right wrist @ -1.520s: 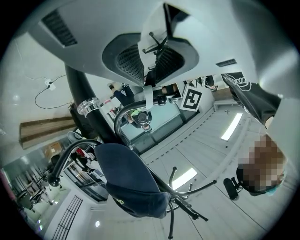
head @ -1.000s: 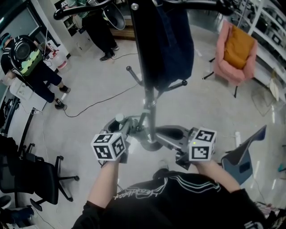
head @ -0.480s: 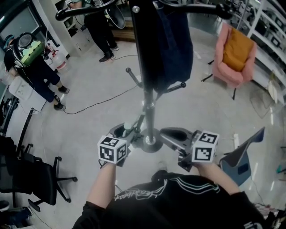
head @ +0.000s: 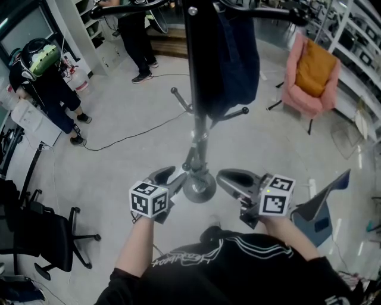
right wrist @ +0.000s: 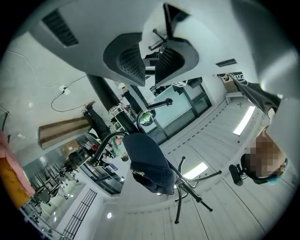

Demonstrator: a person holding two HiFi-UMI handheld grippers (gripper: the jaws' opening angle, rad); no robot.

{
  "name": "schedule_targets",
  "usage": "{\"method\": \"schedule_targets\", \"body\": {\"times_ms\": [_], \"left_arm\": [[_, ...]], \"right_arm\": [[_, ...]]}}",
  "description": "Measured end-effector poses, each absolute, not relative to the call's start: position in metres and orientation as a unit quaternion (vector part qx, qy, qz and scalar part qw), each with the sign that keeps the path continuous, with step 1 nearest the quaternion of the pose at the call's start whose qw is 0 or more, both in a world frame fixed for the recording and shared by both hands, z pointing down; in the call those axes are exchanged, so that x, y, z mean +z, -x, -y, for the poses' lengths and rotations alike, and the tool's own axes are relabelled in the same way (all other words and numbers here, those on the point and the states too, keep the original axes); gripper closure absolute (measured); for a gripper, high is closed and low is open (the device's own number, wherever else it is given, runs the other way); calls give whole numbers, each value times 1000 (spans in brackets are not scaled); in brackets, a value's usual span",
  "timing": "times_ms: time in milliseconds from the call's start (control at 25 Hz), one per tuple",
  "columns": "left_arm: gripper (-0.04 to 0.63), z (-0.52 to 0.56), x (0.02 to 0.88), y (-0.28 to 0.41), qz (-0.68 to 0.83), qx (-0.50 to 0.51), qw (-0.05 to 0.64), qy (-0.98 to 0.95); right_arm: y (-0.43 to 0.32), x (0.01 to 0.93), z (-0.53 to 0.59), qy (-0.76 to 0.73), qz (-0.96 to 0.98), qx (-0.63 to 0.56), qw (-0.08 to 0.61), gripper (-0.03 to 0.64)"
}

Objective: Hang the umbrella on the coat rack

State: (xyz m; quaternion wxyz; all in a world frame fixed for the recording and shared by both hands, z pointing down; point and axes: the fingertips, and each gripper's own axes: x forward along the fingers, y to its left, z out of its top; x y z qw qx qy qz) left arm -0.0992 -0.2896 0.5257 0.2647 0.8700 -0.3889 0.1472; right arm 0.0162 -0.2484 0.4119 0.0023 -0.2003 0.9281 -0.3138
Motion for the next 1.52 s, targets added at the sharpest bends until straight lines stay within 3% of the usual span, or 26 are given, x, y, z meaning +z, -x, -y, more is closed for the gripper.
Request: {"method": "schedule_targets", "body": {"times_ms": [360,840,1520], "left_arm": [[426,238,485,99,365,96,287,-880],[573,127,352,81,309,-30,253,-916],[580,56,311,83,304,-42,219,-926]], "right_arm": [[-17,397,224,212,-928,-306,11,548],[-14,342,147,190,-944,-264,53,582],[-6,301,75,201,-956,-201,74,604]]}}
